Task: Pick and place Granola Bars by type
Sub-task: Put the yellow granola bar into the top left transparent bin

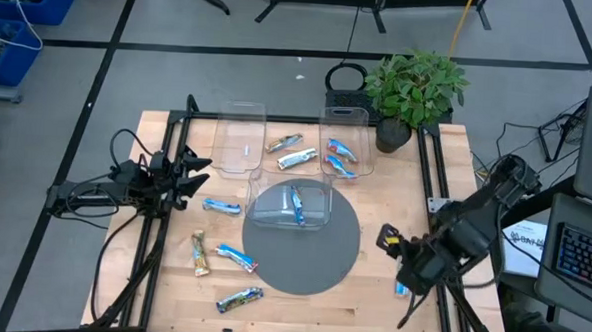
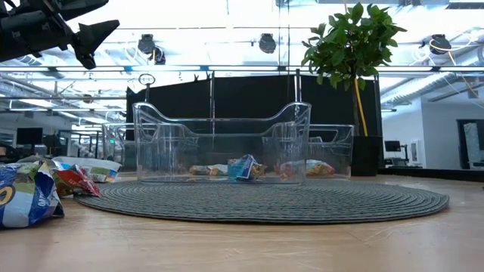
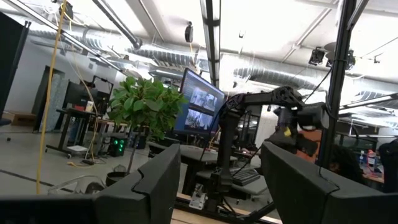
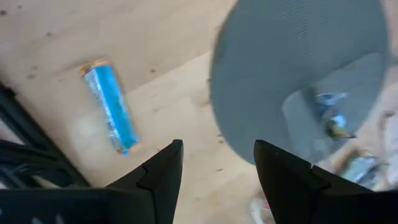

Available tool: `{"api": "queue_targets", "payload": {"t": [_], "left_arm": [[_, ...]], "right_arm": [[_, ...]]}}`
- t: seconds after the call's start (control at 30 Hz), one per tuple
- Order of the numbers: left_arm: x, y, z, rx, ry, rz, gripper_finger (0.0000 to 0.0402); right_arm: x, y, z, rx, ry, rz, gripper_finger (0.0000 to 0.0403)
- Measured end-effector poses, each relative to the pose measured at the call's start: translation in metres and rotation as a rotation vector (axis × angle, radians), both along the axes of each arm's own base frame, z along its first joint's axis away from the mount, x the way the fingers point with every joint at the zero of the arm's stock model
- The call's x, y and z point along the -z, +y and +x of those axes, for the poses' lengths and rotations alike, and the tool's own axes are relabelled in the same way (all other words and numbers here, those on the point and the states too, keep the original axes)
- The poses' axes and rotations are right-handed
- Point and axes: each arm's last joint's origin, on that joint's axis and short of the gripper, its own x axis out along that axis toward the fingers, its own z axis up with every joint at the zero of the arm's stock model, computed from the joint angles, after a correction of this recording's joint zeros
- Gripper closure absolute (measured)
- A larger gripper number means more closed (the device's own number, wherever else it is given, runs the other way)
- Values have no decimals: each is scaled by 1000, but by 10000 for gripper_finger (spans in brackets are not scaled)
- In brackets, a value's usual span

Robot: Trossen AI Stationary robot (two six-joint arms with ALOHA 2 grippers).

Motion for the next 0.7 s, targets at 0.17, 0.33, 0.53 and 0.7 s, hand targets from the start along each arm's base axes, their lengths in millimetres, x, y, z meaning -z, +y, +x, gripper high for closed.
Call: {"api": "queue_targets", "payload": {"t": [0.17, 0.33, 0.53, 0.7], "left_arm": [[0, 0, 0, 0, 0, 0, 176], [0, 0, 0, 0, -1, 0, 176], [0, 0, 0, 0, 0, 0, 176], [0, 0, 0, 0, -1, 0, 176]], "right_arm": [[34, 11, -13, 0, 128, -4, 212], [67, 19, -24, 4, 195, -27, 215], [107, 19, -33, -18, 223, -70, 214], [133, 16, -36, -14, 226, -75, 217]]}}
